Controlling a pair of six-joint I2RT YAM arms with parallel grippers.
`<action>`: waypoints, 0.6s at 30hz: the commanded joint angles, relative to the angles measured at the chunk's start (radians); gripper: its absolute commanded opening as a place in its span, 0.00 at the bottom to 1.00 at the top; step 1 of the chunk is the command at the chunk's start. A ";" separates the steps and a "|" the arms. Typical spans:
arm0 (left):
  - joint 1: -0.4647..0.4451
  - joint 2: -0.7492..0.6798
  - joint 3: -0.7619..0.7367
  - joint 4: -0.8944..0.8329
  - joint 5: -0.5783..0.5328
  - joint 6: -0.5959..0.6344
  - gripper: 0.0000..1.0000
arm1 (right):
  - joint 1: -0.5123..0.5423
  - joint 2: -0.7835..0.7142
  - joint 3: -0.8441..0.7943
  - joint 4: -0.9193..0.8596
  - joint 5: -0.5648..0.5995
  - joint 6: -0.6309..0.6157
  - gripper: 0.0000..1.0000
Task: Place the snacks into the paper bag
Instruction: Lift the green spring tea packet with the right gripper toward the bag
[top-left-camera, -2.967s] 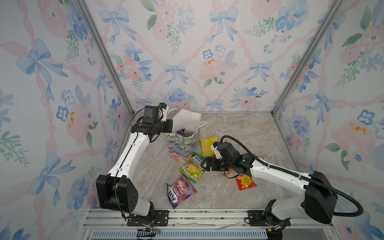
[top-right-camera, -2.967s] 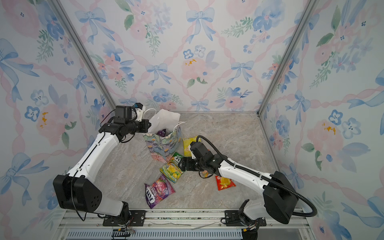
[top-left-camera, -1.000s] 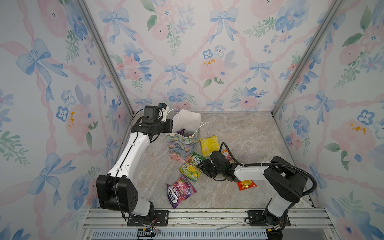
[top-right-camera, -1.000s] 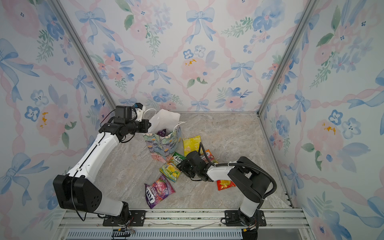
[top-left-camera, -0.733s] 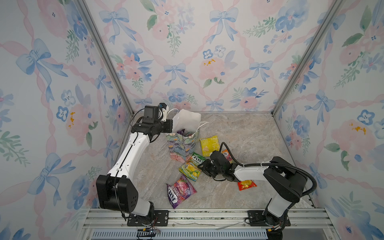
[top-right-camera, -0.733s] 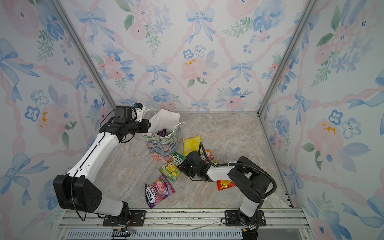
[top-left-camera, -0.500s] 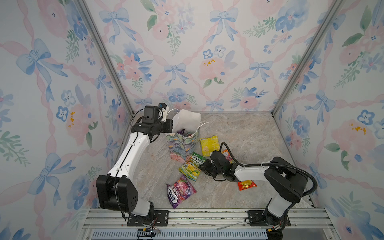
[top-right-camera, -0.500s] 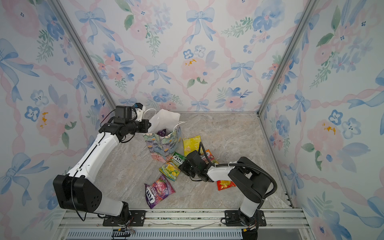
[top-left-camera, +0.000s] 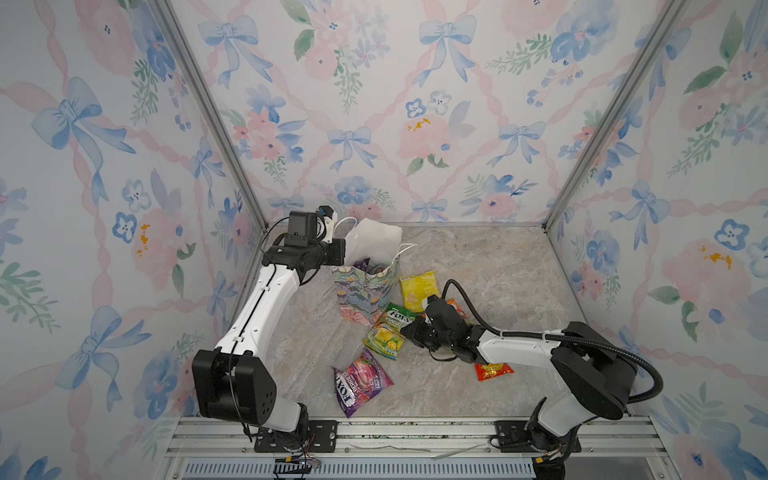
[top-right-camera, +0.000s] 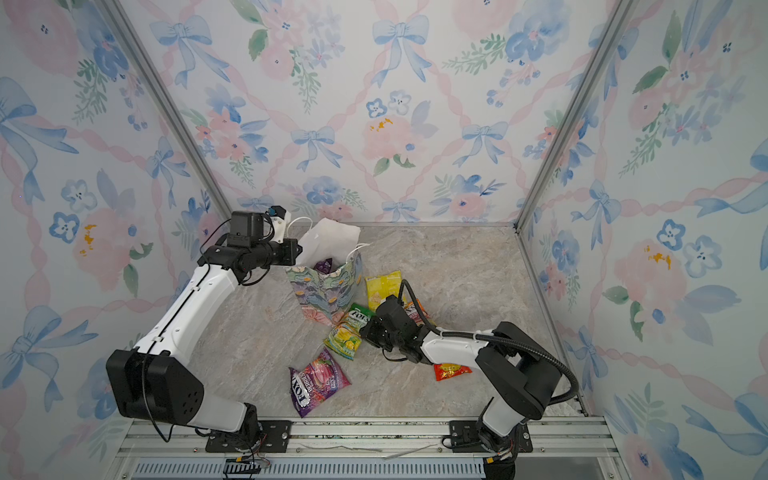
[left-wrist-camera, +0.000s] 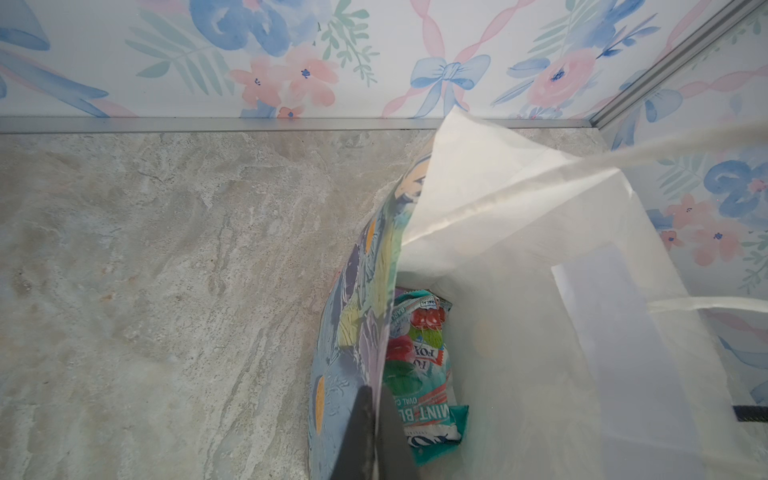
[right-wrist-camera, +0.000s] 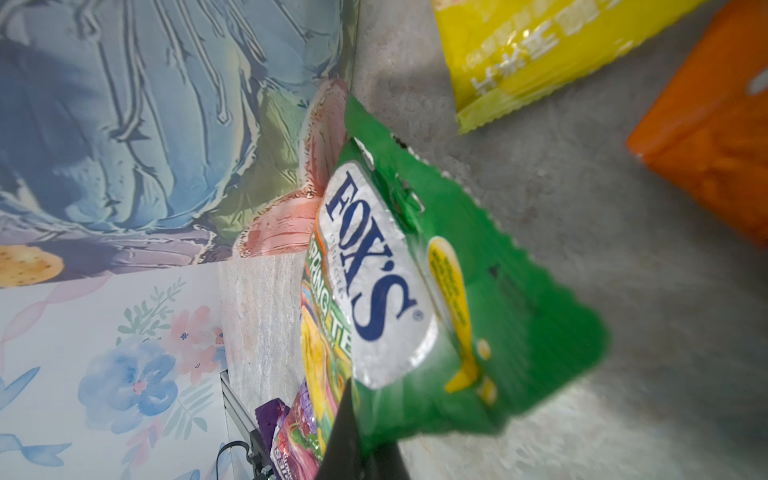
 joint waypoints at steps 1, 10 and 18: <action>0.007 0.003 -0.017 -0.030 -0.004 0.014 0.00 | 0.001 -0.080 0.029 -0.080 0.031 -0.068 0.00; 0.006 0.006 -0.017 -0.029 -0.001 0.013 0.00 | -0.084 -0.230 0.121 -0.316 0.020 -0.236 0.00; 0.005 0.006 -0.015 -0.029 0.000 0.012 0.00 | -0.220 -0.315 0.191 -0.458 0.014 -0.363 0.00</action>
